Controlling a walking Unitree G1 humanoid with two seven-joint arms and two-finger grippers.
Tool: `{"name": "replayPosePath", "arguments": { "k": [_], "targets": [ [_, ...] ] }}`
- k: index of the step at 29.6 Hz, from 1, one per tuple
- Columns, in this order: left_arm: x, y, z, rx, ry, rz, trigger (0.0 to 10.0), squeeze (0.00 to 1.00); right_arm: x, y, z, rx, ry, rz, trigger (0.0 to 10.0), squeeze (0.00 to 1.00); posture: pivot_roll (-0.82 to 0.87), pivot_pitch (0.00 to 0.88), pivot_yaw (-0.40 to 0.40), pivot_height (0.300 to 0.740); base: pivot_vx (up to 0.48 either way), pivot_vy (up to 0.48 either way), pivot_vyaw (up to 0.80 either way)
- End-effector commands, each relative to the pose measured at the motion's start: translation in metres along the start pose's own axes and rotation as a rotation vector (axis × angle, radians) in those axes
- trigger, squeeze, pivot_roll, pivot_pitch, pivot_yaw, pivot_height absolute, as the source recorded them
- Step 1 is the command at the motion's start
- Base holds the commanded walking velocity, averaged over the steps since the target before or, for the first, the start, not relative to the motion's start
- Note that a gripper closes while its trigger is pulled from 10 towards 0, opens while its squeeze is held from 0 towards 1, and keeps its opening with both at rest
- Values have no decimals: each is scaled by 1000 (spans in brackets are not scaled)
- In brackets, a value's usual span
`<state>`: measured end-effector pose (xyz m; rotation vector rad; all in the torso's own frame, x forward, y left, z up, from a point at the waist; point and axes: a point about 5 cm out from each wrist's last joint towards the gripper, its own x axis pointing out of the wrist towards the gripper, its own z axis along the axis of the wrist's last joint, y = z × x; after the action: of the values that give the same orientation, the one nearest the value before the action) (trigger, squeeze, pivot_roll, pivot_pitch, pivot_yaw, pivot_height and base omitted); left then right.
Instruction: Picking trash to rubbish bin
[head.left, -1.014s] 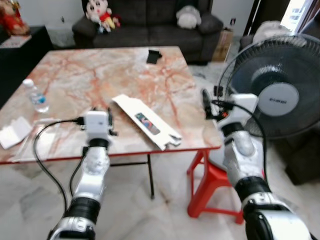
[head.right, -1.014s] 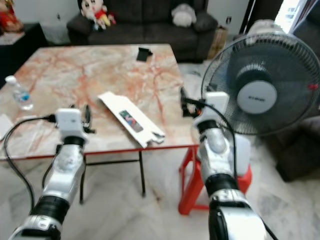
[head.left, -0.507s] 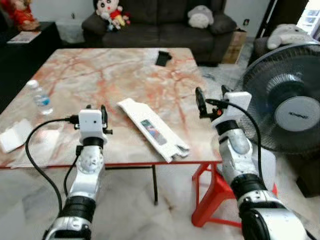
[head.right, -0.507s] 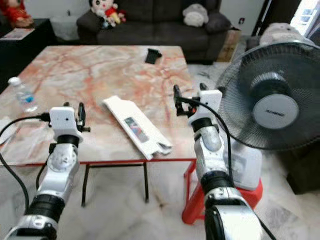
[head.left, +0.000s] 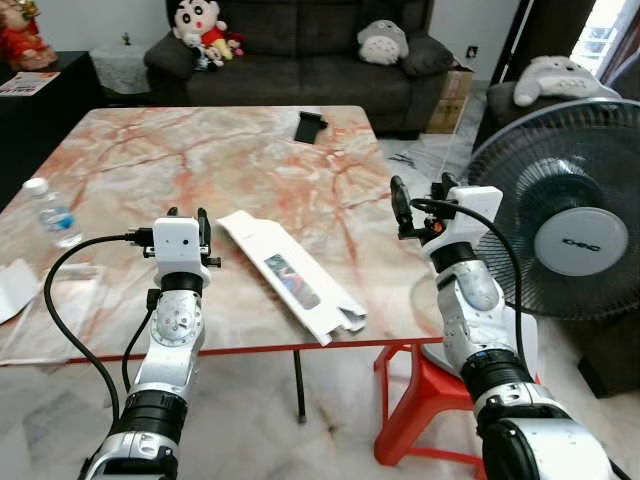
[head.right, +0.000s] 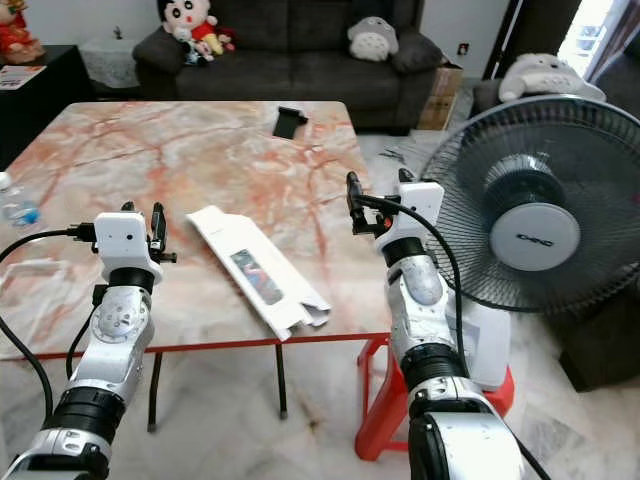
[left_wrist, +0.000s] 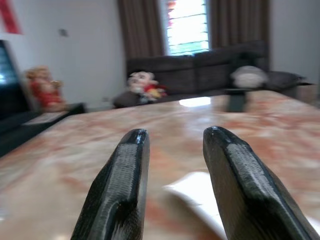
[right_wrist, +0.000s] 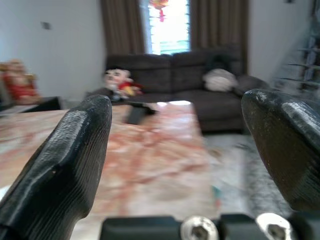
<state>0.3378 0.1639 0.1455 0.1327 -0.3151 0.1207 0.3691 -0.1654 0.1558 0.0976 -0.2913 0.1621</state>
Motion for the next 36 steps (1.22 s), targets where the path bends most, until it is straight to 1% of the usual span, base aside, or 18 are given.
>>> {"name": "replayPosePath", "arguments": {
  "k": [1,8,9,10,11,13,14,16,22,23,24,25,26,28,29,30,33,36],
  "targets": [
    [4,7,2,15,-2,12,10000,0,5,7,4,8,-13,18,10000,0,21,32,-38,740,341,0,0],
    [3,8,2,18,-4,12,10000,0,4,8,2,11,-8,25,10000,0,21,21,-36,740,342,0,0],
    [3,4,-1,-14,31,-20,10000,0,3,8,2,11,-7,26,10000,0,21,19,-36,740,0,0,0],
    [3,1,-4,-96,69,-39,10000,0,3,8,1,12,-5,28,10000,0,22,15,-34,740,0,0,0],
    [1,-4,-8,-272,137,-67,10000,0,2,9,0,13,-2,34,10000,0,15,10,-29,740,0,0,0],
    [1,-4,-8,-272,137,-67,10000,0,2,9,0,13,-2,34,10000,0,15,10,-29,740,0,0,0],
    [-1,-4,-10,-323,155,-74,10000,0,2,9,0,13,-1,37,10000,0,15,10,-29,740,0,0,0],
    [-4,0,-12,-361,195,-144,10000,0,1,10,-1,14,3,47,10000,0,14,6,-26,740,0,0,0],
    [-3,16,-10,-421,186,-98,10000,0,0,10,-2,16,7,51,10000,0,20,2,-26,740,0,0,0],
    [-2,23,-9,-462,180,-71,10000,1000,0,11,-3,18,10,56,10000,0,22,1,-27,740,0,0,0],
    [-2,23,-9,-462,180,-71,10000,1000,0,11,-3,18,10,56,10000,0,22,1,-27,740,0,0,0],
    [-1,30,-7,-442,167,-37,10000,1000,0,13,-4,24,12,66,10000,0,24,0,-28,740,0,0,0],
    [-1,32,-7,-436,160,-23,10000,1000,0,14,-4,24,14,72,10000,0,23,0,-29,740,0,0,0],
    [0,28,-6,-432,162,-48,10000,1000,0,15,-4,24,14,76,10000,0,23,0,-29,740,0,0,0],
    [-1,26,-8,-378,195,-80,10000,0,0,15,-4,24,14,78,10000,0,21,0,-29,740,0,0,0],
    [-1,27,-8,-372,209,-92,10000,0,0,15,-4,24,14,78,10000,0,21,0,-29,740,0,0,0],
    [-7,32,-34,-142,420,-70,10000,0,0,14,-4,24,15,82,10000,0,20,0,-29,740,0,0,0],
    [-10,31,-39,-150,462,-83,10000,0,0,14,-4,24,16,84,10000,0,17,0,-28,740,0,0,0]
  ]
}}
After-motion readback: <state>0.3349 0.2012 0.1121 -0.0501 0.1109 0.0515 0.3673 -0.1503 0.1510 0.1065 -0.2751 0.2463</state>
